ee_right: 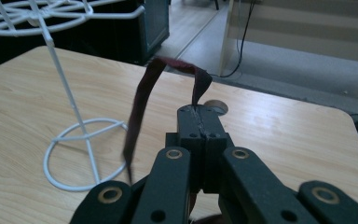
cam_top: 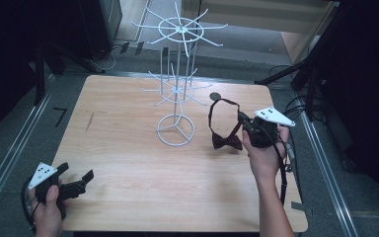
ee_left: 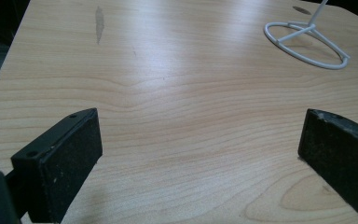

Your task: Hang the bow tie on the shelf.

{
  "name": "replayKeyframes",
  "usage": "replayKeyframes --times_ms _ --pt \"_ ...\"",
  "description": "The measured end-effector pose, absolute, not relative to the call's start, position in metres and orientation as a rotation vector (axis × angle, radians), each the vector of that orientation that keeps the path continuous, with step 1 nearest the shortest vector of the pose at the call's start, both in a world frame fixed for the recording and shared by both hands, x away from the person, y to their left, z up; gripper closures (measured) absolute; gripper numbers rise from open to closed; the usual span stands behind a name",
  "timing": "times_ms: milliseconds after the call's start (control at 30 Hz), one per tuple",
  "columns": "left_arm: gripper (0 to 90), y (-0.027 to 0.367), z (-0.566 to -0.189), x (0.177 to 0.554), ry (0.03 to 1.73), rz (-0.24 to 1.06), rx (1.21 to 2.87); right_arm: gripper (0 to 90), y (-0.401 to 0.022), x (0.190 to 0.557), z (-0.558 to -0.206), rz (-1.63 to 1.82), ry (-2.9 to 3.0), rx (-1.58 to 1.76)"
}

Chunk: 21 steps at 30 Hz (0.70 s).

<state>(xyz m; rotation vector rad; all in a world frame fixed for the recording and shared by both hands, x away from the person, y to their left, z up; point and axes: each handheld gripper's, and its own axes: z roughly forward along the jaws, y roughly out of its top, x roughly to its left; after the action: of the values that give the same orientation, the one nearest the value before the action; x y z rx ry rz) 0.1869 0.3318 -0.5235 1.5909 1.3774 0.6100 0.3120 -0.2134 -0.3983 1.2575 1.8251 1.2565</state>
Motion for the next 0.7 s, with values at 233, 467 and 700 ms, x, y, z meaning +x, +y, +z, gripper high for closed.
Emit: replayKeyframes --times_ms 233,467,700 --pt "0.2 0.332 -0.523 0.187 1.376 0.609 1.593 90.0 -0.206 0.302 -0.390 1.295 1.818 1.176" --pt "0.2 0.332 -0.523 0.187 1.377 0.612 1.594 90.0 -0.196 0.294 -0.380 1.310 1.832 1.098" --pt "0.2 0.332 -0.523 0.187 1.376 0.611 1.592 90.0 -0.192 0.284 -0.369 1.322 1.824 1.042"
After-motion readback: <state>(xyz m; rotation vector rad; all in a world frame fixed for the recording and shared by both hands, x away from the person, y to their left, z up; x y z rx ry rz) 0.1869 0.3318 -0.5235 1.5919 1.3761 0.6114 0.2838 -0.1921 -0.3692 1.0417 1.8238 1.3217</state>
